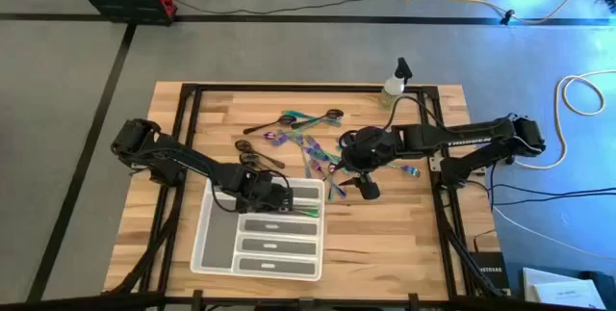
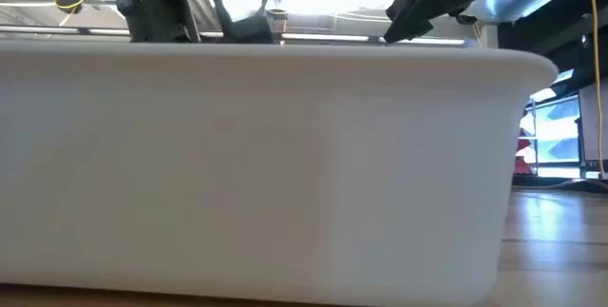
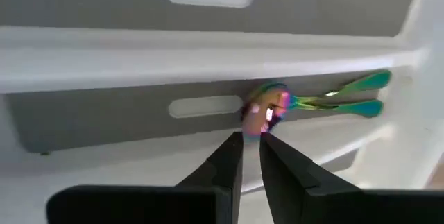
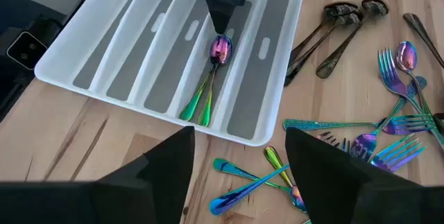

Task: Sort silverware
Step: Put the blue spoon into the white silverware tray, then put the blue fork into the white silverware tray

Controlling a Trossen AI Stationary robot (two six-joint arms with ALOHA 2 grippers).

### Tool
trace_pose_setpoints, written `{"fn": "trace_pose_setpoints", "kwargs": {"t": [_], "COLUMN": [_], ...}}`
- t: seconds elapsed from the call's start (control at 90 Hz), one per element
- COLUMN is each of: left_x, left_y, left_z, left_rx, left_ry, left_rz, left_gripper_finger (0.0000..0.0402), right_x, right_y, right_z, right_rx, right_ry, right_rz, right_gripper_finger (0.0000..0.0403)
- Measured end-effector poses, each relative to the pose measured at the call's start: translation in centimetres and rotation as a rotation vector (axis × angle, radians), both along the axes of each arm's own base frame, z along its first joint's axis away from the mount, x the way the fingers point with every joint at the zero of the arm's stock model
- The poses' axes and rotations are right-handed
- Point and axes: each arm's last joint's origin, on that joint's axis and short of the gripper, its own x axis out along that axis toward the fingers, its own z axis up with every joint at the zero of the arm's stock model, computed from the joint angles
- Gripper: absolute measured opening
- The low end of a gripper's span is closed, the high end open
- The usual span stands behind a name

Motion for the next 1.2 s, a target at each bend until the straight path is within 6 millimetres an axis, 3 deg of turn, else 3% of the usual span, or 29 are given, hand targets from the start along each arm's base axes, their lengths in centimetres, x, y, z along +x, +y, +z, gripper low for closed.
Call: {"fn": "trace_pose_setpoints", "kwargs": {"t": [0.167, 0.311, 0.622, 0.8, 0.922, 1.089, 1.2], "left_x": [-0.4, -0.6, -2.1, -2.7, -2.7, -2.5, -2.5], "left_y": [0.1, -0.2, -5.3, -8.1, -9.0, -9.4, -9.4], "left_z": [0.3, 1.3, 3.4, 4.7, 5.8, 6.3, 6.1], "left_rx": [0.036, 0.246, 0.842, 1.263, 1.587, 1.782, 1.807], "left_ry": [0.009, -0.066, -0.297, -0.288, -0.147, 0.042, 0.077], "left_rz": [-0.012, -0.031, -0.050, -0.352, -0.471, -0.756, -0.871], "left_gripper_finger": [0.0035, 0.0035, 0.0003, 0.0001, 0.0001, 0.0001, 0.0001], "right_x": [0.0, 0.0, 0.0, 0.0, 0.0, 0.0, 0.0], "right_y": [0.0, 0.0, 0.0, 0.0, 0.0, 0.0, 0.0], "right_z": [0.0, 0.0, 0.0, 0.0, 0.0, 0.0, 0.0], "right_rx": [0.000, 0.000, 0.000, 0.000, 0.000, 0.000, 0.000], "right_ry": [0.000, 0.000, 0.000, 0.000, 0.000, 0.000, 0.000], "right_rz": [0.000, 0.000, 0.000, 0.000, 0.000, 0.000, 0.000], "right_gripper_finger": [0.0211, 0.0211, 0.0211, 0.0211, 0.0211, 0.0211, 0.0211]}}
